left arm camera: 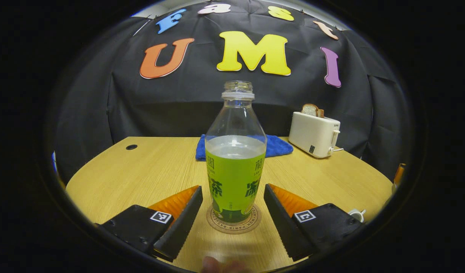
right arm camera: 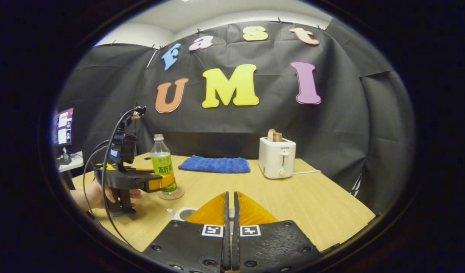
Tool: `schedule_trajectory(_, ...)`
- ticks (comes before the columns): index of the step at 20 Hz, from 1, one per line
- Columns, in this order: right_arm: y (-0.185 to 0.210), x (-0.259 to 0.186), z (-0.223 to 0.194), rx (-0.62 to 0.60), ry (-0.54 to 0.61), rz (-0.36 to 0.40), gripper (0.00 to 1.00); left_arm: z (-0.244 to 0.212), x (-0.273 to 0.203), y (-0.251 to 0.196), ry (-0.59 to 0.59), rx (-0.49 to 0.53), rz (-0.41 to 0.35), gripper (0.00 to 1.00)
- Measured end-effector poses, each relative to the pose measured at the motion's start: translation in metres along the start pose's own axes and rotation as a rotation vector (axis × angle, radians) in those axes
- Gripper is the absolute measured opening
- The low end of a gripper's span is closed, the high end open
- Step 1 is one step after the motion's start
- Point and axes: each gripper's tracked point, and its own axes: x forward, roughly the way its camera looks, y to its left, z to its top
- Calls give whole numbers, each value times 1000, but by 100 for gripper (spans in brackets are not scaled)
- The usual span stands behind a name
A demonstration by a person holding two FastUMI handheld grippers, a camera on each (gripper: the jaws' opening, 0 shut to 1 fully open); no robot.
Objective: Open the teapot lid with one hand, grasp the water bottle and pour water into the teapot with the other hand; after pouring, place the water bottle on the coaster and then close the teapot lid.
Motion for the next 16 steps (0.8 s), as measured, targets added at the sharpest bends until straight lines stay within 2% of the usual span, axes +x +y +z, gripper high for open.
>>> schedule_trajectory(4,9,8,1,-5,-2,16,1,-8,-26,12,-7,19,27,100)
schedule_trajectory(9,36,26,2,-7,-18,87,1,-17,-70,37,-10,21,88,100)
schedule_trajectory(16,68,48,-12,-10,-5,174,1,-11,-134,82,-73,-32,222,100)
